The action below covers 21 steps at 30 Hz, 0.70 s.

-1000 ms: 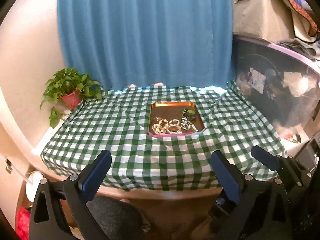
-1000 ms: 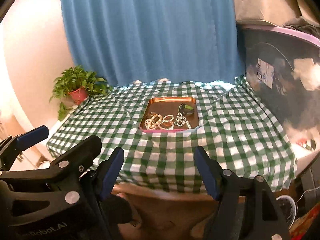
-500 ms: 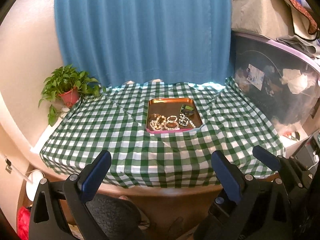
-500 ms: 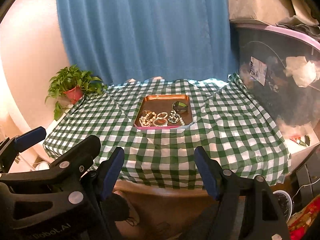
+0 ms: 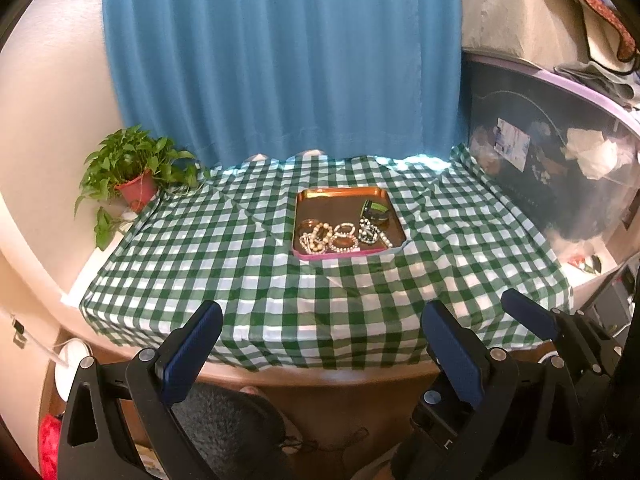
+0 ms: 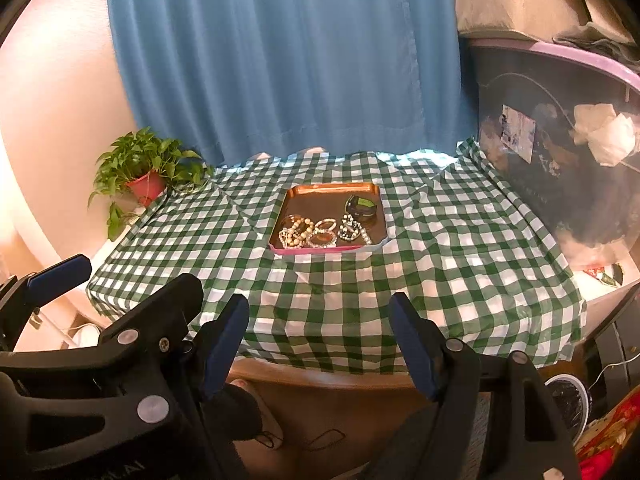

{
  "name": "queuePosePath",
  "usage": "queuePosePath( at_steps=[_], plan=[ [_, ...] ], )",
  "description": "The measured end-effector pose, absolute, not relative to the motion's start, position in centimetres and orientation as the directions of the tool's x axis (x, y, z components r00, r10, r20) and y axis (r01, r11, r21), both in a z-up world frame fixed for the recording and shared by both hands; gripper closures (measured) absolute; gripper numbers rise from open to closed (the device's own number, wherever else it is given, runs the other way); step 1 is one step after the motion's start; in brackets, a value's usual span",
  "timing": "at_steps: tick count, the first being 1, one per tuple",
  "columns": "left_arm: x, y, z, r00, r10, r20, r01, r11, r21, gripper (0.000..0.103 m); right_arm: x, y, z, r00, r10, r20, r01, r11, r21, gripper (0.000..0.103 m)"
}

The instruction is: Organize jewelry

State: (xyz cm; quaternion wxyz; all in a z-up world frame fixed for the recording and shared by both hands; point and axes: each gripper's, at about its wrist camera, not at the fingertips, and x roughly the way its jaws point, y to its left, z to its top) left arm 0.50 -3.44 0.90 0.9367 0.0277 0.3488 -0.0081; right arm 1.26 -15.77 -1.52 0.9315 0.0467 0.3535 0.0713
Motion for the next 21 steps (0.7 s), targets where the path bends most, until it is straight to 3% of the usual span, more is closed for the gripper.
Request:
queuePosePath(
  at_steps=[21],
  plan=[
    [1.02,-3.47,0.05,0.738,0.008,-0.674,0.036,0.998,0.052,0.003,1.85,-15.31,-2.20,0.724,0.161,-0.670,-0.089,0.986,0.141,0.034]
  ],
)
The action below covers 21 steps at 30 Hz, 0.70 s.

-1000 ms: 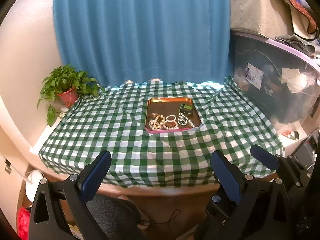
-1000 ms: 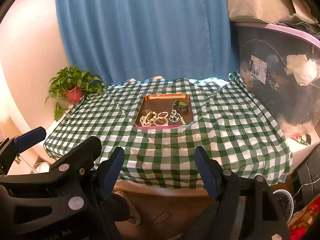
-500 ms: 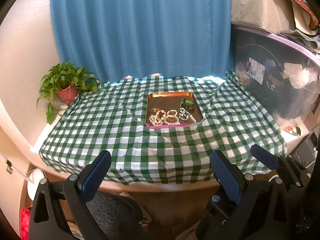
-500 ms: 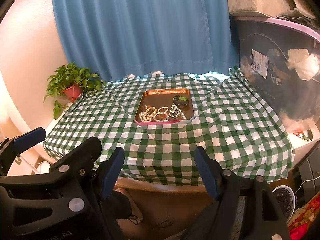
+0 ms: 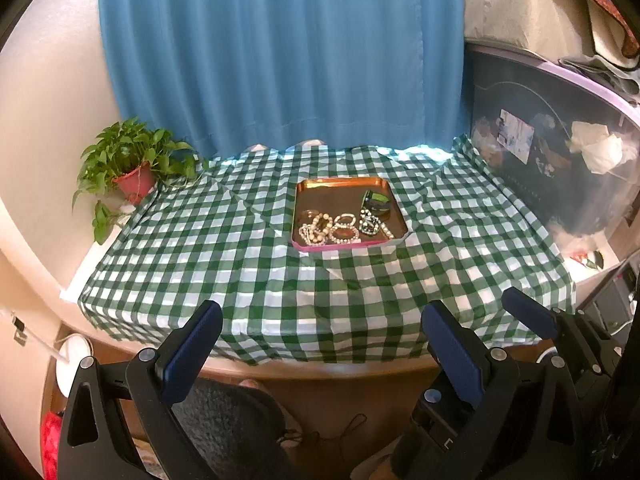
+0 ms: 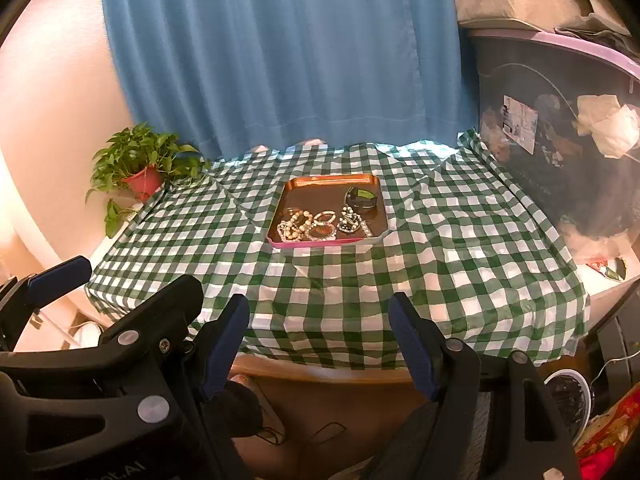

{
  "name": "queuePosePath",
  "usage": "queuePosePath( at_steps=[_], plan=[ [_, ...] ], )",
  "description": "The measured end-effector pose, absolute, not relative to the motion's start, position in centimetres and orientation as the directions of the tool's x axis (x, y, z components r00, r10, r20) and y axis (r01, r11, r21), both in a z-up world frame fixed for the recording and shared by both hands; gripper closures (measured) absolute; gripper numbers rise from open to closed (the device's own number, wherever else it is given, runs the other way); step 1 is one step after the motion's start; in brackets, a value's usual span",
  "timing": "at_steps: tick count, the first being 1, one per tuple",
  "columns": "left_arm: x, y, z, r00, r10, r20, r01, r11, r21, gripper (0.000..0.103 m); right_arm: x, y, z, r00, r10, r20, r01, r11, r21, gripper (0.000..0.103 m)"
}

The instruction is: Organize jewelry

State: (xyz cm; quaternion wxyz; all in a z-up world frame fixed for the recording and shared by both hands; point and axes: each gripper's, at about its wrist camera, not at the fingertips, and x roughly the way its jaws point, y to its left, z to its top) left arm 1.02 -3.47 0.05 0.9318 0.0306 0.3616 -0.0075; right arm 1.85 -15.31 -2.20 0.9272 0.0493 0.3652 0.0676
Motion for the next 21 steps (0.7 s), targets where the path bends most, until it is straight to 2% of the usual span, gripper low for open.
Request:
queuePosePath(
  at_steps=[21],
  plan=[
    [0.84,-3.45,0.15,0.739,0.014,-0.674,0.036,0.998,0.060,0.003,1.88,-15.57,-2.48,0.720,0.168,-0.674,-0.091,0.985,0.149,0.034]
  ],
)
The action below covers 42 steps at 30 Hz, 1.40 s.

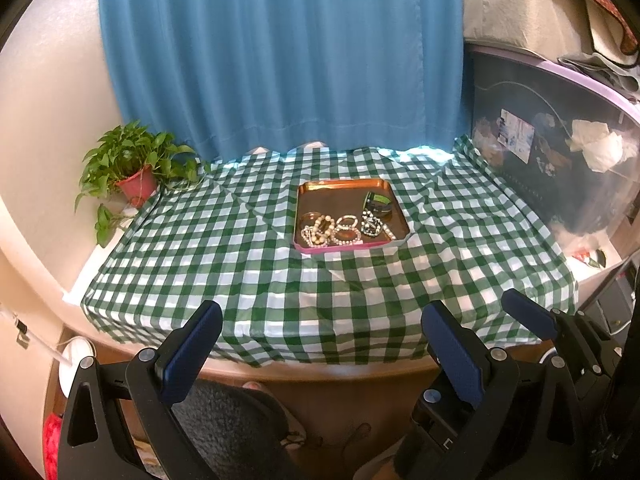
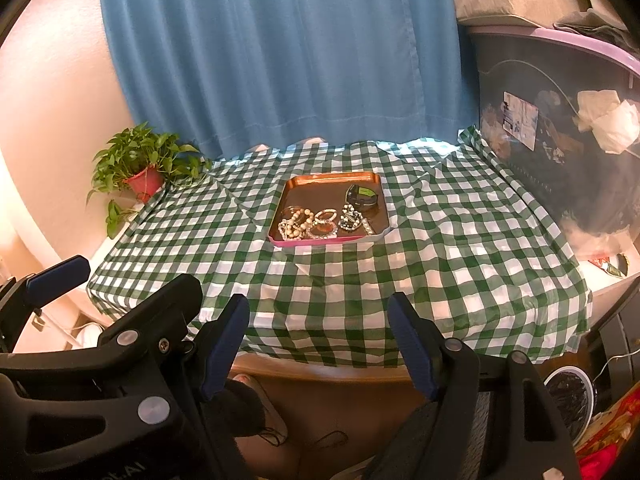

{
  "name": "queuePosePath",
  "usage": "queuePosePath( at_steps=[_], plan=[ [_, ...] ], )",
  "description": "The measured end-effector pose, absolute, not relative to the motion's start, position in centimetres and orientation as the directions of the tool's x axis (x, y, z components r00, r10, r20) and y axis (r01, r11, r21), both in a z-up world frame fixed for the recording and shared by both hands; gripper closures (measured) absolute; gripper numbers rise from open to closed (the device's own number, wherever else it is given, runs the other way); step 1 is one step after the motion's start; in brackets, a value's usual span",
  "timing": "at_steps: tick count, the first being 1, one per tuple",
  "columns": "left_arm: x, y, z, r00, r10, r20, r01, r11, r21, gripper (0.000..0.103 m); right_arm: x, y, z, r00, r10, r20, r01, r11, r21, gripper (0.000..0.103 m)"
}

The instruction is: Organize jewelry

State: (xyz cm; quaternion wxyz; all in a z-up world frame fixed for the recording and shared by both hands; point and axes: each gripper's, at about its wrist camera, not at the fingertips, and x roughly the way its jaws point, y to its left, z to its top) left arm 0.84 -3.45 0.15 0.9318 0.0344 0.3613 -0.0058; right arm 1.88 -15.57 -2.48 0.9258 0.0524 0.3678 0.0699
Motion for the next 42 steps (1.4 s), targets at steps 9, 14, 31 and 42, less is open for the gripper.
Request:
queuePosePath(
  at_steps=[9,14,31,42],
  plan=[
    [0.95,-3.36,0.22,0.738,0.012,-0.674,0.037,0.998,0.058,0.003,1.84,-15.45,-2.48,0.721,0.168,-0.672,-0.091,0.985,0.149,0.034],
    [0.89,-3.39,0.19,0.737,0.011,-0.676,0.037,0.998,0.057,0.003,1.83,-15.49,-2.51,0.719,0.169,-0.674,-0.090,0.984,0.151,0.034],
    [1.04,-3.32,0.22,0.734,0.013,-0.679,0.037,0.998,0.058,0.003,1.86,-15.47,-2.55,0.718,0.169,-0.676,-0.089,0.984,0.151,0.034],
    [1.17,-3.32,0.24,0.729,0.012,-0.684,0.036,0.998,0.057,0.003,1.69,-15.62,-2.81,0.715,0.169,-0.678,-0.088,0.984,0.153,0.034]
  ],
)
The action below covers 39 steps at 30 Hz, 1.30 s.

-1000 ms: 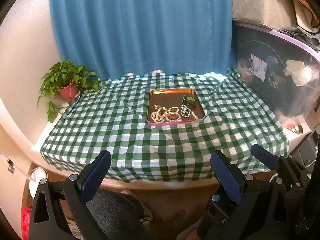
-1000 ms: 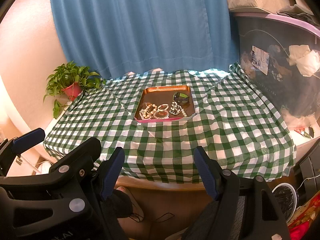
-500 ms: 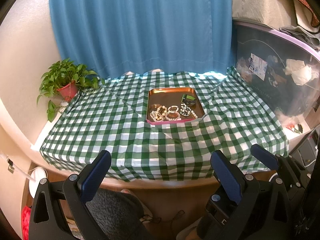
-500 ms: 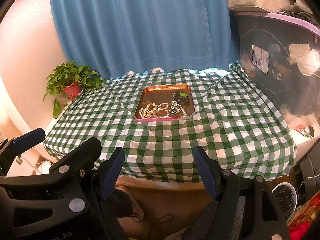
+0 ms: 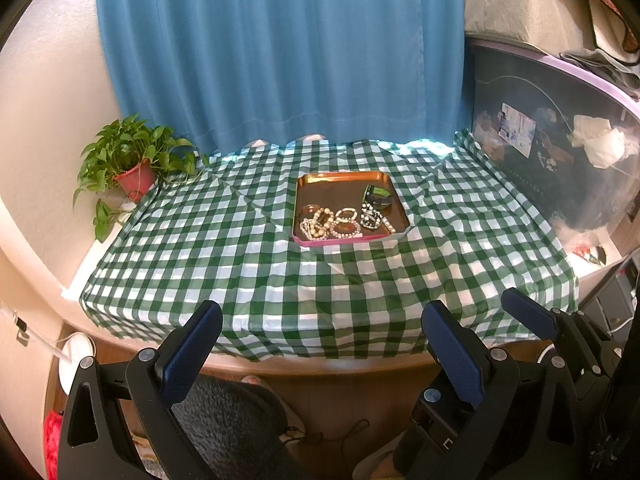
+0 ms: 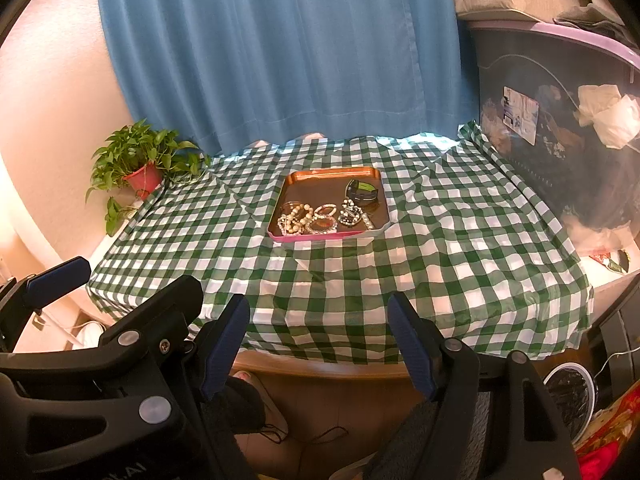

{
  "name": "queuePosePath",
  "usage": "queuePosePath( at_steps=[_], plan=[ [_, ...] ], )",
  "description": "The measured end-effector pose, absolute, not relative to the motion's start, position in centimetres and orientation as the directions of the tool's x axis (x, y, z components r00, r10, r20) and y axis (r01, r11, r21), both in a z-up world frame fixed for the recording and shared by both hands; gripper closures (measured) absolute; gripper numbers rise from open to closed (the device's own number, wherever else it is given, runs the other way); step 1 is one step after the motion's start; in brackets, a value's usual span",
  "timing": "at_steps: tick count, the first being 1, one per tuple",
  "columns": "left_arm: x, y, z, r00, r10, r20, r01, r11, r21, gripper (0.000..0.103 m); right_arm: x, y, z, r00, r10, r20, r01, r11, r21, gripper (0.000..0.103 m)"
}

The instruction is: Organize jewelry

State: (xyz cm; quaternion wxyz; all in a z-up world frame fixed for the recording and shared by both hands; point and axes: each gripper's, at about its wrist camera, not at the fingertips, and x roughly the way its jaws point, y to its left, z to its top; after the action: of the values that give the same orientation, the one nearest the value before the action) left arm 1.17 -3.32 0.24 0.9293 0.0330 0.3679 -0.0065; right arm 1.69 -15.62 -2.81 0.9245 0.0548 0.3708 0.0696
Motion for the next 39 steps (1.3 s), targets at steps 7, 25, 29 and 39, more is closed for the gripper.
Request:
queuePosePath(
  at_steps=[7,25,29,39],
  plan=[
    [0.65,-3.35,-0.23,0.725,0.011,-0.688,0.041,0.997,0.059,0.003,1.65,-15.62,-2.95,0.713,0.170,-0.680,-0.088,0.984,0.154,0.034],
    [0.83,-3.38,-0.16,0.724,0.011,-0.690,0.043,0.997,0.062,0.003,1.71,-15.48,-2.86,0.713,0.170,-0.680,-0.085,0.984,0.157,0.034],
    [0.65,-3.37,-0.29,0.723,0.012,-0.691,0.043,0.997,0.062,0.003,1.50,-15.49,-3.03,0.714,0.171,-0.679,-0.086,0.984,0.157,0.034],
    [0.55,-3.18,-0.32,0.724,0.013,-0.690,0.043,0.997,0.064,0.003,1.43,-15.47,-2.96,0.715,0.171,-0.678,-0.086,0.984,0.157,0.034]
  ],
)
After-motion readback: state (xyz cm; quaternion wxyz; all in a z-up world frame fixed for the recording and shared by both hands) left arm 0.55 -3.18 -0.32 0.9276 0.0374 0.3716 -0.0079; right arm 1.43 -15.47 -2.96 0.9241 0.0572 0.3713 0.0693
